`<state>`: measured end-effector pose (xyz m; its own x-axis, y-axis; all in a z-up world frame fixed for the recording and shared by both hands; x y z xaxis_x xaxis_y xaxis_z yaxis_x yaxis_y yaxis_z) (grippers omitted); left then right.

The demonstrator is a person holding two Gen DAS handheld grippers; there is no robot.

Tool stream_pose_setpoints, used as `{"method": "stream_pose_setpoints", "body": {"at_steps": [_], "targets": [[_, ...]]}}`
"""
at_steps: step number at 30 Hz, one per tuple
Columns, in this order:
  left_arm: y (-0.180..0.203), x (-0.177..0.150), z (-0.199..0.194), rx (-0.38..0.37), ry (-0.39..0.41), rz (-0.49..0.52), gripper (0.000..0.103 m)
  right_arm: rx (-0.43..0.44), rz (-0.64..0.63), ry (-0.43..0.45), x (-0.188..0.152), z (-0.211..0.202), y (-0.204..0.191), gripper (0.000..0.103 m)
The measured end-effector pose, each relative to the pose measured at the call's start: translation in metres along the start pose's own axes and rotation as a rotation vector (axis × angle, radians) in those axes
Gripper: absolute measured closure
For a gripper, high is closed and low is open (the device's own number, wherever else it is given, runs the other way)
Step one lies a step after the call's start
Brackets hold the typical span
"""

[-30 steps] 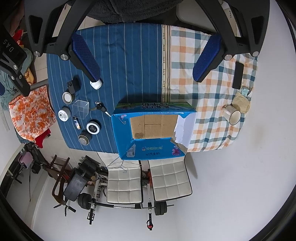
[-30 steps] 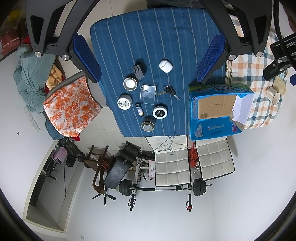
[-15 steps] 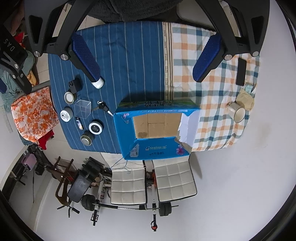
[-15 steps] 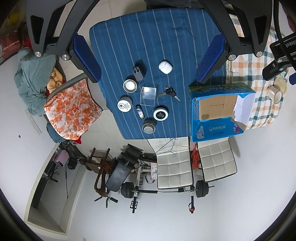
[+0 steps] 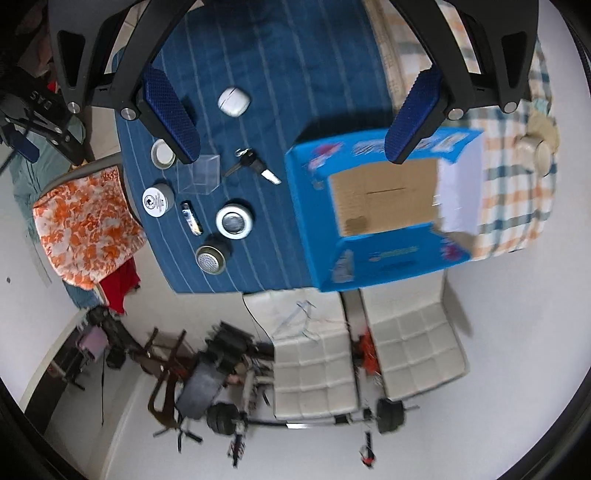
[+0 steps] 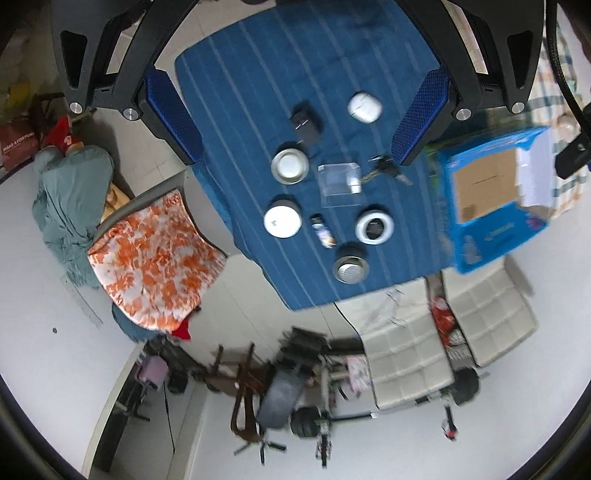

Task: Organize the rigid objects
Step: 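Grasp the black-lidded jar with the left tool while the right tool grasps the white cream jar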

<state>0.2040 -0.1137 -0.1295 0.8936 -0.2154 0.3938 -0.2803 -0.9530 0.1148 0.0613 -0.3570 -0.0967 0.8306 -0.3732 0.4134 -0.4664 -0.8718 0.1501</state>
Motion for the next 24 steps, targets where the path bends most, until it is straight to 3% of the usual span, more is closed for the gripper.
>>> {"method": "stream_pose_setpoints", "body": {"at_steps": [6,10,15,19,24], "targets": [[0.042,0.046,0.098,0.000,-0.119,-0.023,0.000,0.011,-0.003,-0.159,0.063,0.127,0.021,0.000],[0.063,0.058,0.174,0.013,-0.242,-0.007,0.000,-0.011,-0.037,-0.231,0.087,0.200,0.026,0.000],[0.084,0.057,0.247,0.033,-0.368,0.035,0.000,0.019,-0.011,-0.367,0.082,0.277,0.029,0.000],[0.091,0.051,0.292,0.042,-0.456,0.056,0.000,0.047,0.008,-0.452,0.067,0.314,0.026,0.000],[0.089,0.041,0.322,0.059,-0.516,0.063,0.000,0.069,0.018,-0.488,0.063,0.334,0.020,0.000]]}}
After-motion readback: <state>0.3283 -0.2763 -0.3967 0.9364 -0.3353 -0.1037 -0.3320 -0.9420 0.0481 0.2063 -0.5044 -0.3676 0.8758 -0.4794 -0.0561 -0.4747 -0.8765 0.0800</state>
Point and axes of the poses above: each gripper's, at about its wrist camera, not at the fingertips, and z roughly the way its jaws point, y to its right, x to its top, the point moved 7 cm from there along z, roughly the way its jaws point, and after that the axes turned 3 degrees about -x, right-handed, at the moved point
